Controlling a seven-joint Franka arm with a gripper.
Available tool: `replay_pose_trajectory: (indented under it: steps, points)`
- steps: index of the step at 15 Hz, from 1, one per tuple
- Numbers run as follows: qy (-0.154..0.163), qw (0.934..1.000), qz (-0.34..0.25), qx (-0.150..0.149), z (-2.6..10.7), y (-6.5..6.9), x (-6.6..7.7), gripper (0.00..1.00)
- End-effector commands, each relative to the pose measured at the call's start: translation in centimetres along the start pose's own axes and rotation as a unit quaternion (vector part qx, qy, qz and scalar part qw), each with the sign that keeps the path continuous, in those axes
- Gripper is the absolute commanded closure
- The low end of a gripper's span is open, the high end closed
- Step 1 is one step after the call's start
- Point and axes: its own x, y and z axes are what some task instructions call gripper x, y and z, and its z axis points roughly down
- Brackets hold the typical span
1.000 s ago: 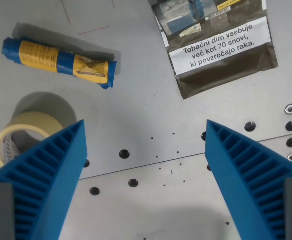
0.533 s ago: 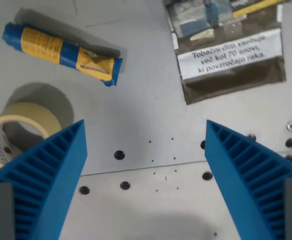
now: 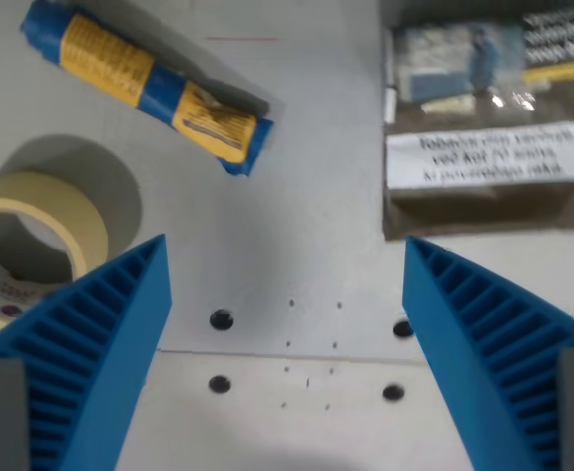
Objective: Move above the blue bag
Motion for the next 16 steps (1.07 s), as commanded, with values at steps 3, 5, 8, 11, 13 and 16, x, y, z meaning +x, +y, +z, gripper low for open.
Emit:
replay_pose_trajectory:
  steps: [3,5,8,11,13,16]
  points:
    - [0.045,0.9774,-0.207,0.004,2.3,-1.5,0.1,0.0]
    - [0.045,0.97,-0.239,0.004,3.2,-2.2,0.3,0.0]
    - [0.049,0.9566,-0.287,0.002,4.7,-3.2,0.6,0.0]
    - [0.05,0.9415,-0.333,-0.001,6.1,-4.2,1.0,0.0]
    - [0.049,0.9339,-0.354,-0.004,7.1,-4.7,1.2,0.0]
    - [0.05,0.9261,-0.374,-0.008,8.5,-5.5,1.5,0.0]
